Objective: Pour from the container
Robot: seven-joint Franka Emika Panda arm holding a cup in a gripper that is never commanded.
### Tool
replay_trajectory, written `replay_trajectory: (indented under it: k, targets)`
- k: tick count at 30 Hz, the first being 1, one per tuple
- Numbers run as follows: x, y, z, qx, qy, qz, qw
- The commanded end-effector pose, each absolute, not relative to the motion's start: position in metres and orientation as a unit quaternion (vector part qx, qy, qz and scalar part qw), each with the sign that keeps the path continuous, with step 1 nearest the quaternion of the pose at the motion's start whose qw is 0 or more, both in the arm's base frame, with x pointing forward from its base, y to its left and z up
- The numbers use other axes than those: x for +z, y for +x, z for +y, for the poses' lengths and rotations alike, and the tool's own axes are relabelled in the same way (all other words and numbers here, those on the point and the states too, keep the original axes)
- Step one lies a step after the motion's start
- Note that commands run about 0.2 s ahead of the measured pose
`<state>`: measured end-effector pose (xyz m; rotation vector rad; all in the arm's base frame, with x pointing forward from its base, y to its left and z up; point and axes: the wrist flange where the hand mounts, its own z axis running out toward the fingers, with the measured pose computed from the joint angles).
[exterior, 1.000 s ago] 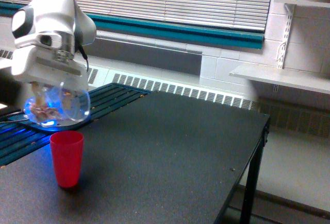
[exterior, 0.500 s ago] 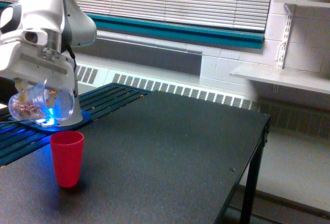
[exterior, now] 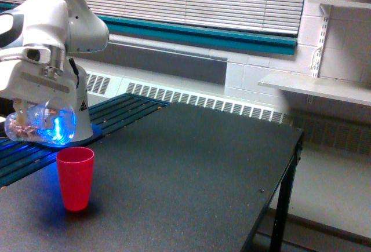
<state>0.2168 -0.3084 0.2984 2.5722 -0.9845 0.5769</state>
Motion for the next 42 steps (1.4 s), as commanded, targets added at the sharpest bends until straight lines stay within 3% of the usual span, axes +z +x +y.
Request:
replay_trajectory:
  k: [1, 18, 42]
  targets:
    - [0.295, 0.206, -0.313, 0.203, 0.888, -0.377, 0.166]
    - [0.272, 0.215, -0.284, 0.175, 0.917, -0.305, 0.189]
    - [0.28, 0.226, -0.284, 0.158, 0.928, -0.255, 0.22]
